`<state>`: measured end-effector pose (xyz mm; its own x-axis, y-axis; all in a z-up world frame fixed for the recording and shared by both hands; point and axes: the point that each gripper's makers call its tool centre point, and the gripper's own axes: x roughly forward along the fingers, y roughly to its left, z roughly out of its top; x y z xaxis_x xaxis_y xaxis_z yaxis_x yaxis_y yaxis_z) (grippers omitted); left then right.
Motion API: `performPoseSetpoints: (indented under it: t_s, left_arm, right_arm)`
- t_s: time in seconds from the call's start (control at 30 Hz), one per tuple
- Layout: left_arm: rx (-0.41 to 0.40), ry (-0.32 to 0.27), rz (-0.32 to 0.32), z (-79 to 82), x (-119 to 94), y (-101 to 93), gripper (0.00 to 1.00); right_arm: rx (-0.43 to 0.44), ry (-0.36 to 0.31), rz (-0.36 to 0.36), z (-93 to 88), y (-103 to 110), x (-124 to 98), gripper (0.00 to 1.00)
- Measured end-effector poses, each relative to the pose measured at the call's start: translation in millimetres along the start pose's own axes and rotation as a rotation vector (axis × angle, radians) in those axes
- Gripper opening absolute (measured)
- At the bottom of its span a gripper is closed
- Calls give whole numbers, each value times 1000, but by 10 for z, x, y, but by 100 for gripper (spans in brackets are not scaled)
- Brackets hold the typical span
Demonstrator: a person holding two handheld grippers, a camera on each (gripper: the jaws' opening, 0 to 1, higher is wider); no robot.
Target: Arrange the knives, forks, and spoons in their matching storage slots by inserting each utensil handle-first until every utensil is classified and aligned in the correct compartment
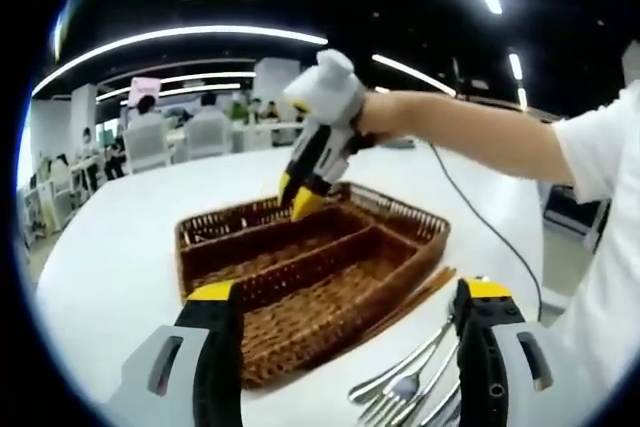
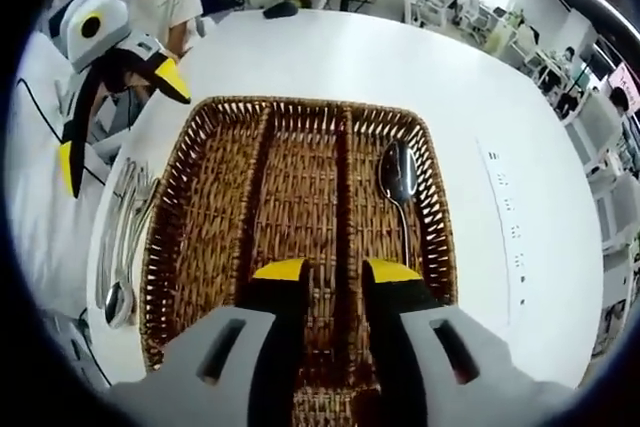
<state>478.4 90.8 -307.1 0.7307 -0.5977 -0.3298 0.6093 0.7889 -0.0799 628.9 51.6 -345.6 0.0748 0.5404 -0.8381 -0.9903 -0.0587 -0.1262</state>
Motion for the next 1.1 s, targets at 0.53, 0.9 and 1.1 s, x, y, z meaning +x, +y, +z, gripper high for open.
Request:
performPoseSetpoints:
  t_s: [0.53, 0.9, 1.1]
  left_arm:
    - [11, 15, -18, -11, 117, -80, 88]
    - [12, 28, -20, -45, 163, -86, 88]
    - [14, 29, -22, -65, 181, -88, 88]
  right_arm:
    - [-17, -122, -31, 29, 214, -120, 25]
    - [-37, -186, -44, 107, 372, -186, 29]
    - [-43, -227, -59, 149, 490, -256, 30]
